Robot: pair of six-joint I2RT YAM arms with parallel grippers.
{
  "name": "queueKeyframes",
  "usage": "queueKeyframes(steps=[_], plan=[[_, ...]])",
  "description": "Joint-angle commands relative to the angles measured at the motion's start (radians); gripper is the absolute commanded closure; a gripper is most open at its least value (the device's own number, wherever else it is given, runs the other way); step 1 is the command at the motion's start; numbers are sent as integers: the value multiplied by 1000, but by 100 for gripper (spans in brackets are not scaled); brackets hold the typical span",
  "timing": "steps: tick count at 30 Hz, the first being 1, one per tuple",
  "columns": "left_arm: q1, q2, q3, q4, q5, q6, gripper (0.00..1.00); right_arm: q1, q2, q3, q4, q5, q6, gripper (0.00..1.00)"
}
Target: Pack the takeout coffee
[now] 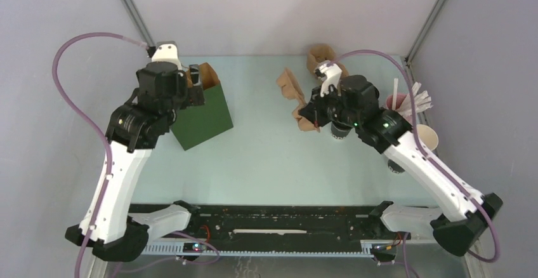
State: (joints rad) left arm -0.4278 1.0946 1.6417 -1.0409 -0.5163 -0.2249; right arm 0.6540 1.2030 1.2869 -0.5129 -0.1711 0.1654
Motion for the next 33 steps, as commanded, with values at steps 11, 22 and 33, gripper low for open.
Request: queueKeyframes(steps=[11,22,33], plan=[[344,29,-129,214,358,48,5,-3,-196,-30,-55,8,-36,100],[348,17,-170,262,404,44,62,-34,-241,-90,-45,3,-36,100],[245,0,-127,297,559,-89,100,-47,-232,-96,-40,-12,-29,100]])
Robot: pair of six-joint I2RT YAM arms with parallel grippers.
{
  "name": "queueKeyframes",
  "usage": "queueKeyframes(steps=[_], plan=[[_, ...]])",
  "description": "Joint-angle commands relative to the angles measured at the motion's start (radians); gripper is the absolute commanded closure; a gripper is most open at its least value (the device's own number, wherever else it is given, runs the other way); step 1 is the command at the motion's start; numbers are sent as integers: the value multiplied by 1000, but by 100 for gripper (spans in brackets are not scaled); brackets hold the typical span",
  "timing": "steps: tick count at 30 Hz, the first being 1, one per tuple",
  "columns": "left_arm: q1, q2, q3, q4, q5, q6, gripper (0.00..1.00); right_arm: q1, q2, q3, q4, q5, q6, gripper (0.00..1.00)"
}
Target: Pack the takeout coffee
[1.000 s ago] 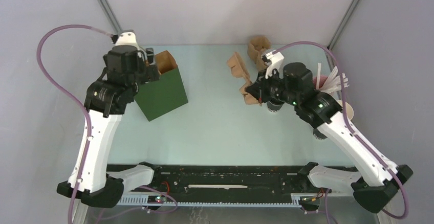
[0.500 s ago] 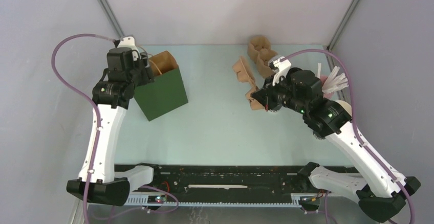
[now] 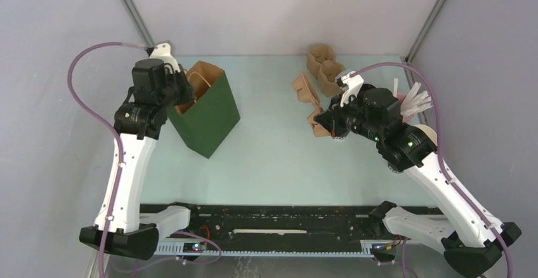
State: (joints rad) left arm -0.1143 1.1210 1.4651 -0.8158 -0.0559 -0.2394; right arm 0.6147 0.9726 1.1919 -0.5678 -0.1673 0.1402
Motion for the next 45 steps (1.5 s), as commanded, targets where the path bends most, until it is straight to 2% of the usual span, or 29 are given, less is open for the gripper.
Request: queueKeyframes(steps=[1,9,15,19,25,30,32,35,38,43,45], plan=[[-98,-24,54,83,98,-90,100,-7,-1,-2,15,-18,-3,100],[-377,37,122,110,-104,-167,100,-9,-6,-1,-6,-12,8,100],[-623,75,103,106,-215,-154,100,-23,-27,-1,-28,40,56,100],[-748,122,105,79,-281,-109,100,-68,-56,-21,-24,46,100,100],[-779,186,172,44,-225,-26,100,-154,-77,-48,-19,-27,118,100],[-779,230,209,45,-134,-38,99,-173,-88,-48,-47,22,125,100],[-779,241,214,46,-117,-50,85,-185,-99,-49,-45,33,125,100],[-779,240,222,47,-114,-67,56,-208,-122,-49,-33,6,126,100],[-779,233,242,69,-52,-80,35,-228,-146,-48,-17,-22,127,100],[-779,231,311,91,43,-110,15,-242,-206,-48,41,-64,100,100],[-779,228,340,99,84,-132,10,-242,-237,-48,74,-74,84,100]])
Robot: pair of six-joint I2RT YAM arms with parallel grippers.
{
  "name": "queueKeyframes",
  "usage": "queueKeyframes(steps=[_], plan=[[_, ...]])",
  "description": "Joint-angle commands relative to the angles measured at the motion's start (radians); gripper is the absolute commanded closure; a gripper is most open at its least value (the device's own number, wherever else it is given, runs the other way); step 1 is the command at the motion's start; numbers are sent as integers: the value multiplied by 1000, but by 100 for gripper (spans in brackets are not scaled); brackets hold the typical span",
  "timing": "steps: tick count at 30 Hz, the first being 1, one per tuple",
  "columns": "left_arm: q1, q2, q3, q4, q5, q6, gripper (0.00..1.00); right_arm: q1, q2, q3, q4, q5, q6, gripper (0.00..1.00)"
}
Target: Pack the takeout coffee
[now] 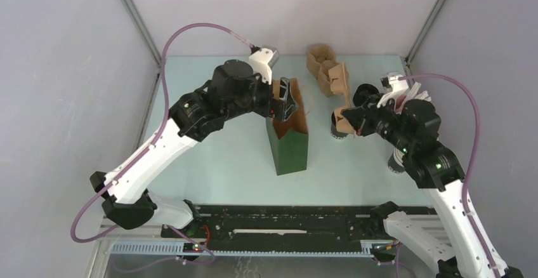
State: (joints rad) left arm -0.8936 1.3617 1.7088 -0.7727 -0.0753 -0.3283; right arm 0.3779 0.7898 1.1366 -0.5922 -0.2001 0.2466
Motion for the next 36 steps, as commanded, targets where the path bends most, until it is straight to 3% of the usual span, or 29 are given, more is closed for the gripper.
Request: queueKeyframes(steps=[1,6,12,15,25,32,36], plan=[[0,-15,111,62,123,-56,9,-5,-68,12,114,-54,-31,100],[0,-30,165,127,199,-178,0,17,-82,63,175,-168,-58,100],[1,-44,188,181,65,-273,0,170,-22,136,209,-111,-102,100],[0,-55,188,211,-4,-294,0,286,34,195,202,-2,-136,100],[0,-165,56,290,-239,-377,0,653,277,373,161,609,-332,100],[1,-187,40,276,-310,-373,0,796,390,413,217,807,-488,100],[0,-183,41,244,-360,-359,0,850,412,412,261,838,-515,100]])
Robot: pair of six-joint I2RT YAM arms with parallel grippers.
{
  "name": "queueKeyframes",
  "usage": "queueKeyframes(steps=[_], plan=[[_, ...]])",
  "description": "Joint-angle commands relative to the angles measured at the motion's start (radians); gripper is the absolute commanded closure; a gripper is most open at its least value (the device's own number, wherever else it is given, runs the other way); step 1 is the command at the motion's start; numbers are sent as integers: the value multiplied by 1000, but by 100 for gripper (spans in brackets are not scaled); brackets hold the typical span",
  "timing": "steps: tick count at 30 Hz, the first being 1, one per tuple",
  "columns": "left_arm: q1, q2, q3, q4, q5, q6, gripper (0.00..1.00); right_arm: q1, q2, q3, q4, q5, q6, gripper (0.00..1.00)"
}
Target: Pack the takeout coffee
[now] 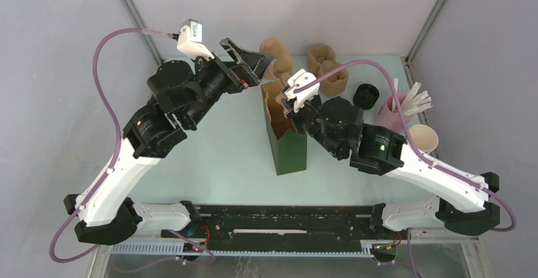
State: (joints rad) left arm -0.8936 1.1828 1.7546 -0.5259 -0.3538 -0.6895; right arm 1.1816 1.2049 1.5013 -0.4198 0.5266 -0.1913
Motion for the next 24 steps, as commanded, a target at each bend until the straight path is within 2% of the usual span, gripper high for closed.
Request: queueKeyframes(steps=[1,7,14,18,22,24], plan=[[0,-6,-9,-10,-96,0,0,55,-1,48,94,117,-82,100],[1,-35,-69,-7,-185,-30,0,78,-5,52,108,117,-75,100],[5,-30,-86,101,-72,-10,0,93,-2,48,122,88,-73,100],[13,-29,-92,99,-72,-20,7,110,-1,45,131,93,-74,100],[16,-11,-89,78,-68,-42,9,123,4,51,136,99,-77,100],[17,-7,-81,68,-74,-42,15,129,5,51,137,103,-81,100]])
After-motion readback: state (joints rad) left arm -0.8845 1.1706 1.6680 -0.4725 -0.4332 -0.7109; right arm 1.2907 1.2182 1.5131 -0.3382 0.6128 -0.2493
